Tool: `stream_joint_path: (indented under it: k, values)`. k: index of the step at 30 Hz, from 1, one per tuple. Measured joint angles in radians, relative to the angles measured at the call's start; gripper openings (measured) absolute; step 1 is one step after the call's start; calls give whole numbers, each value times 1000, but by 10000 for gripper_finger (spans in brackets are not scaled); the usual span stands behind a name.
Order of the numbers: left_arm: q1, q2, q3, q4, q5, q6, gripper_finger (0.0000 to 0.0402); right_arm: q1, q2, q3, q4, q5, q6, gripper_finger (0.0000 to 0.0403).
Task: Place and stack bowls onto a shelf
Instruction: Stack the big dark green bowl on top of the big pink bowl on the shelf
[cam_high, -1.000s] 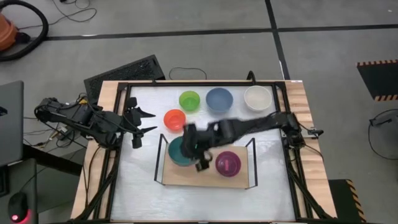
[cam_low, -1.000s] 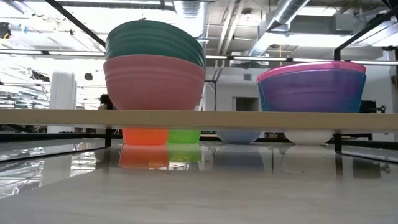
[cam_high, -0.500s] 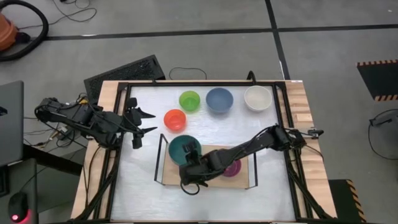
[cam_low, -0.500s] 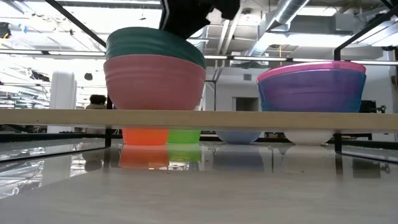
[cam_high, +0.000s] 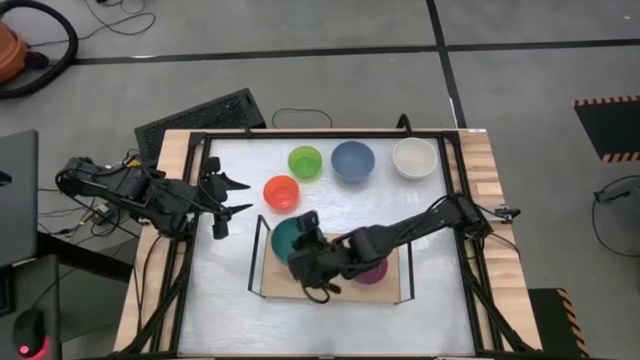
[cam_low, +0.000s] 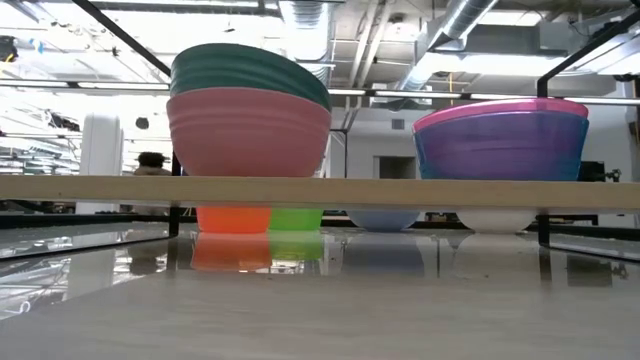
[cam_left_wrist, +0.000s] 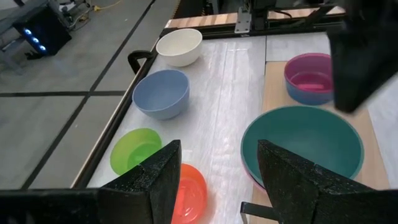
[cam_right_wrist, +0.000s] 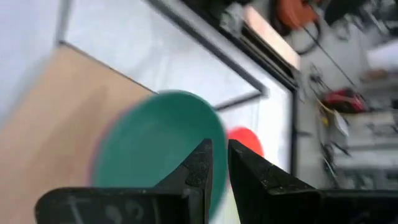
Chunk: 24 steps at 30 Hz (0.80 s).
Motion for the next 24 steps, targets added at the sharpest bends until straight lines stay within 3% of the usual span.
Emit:
stream_joint_path:
  k: [4, 13, 24]
  values:
    - [0, 0, 0, 0, 0, -4, 197, 7, 25, 0, 101, -80, -49, 75]
    - [0, 4, 0, -6, 1, -22, 197, 9, 97, 2, 206, -138, -74, 75]
    - [0, 5, 0, -13, 26, -41, 197, -12, 143, 0, 163, -144, -45, 75]
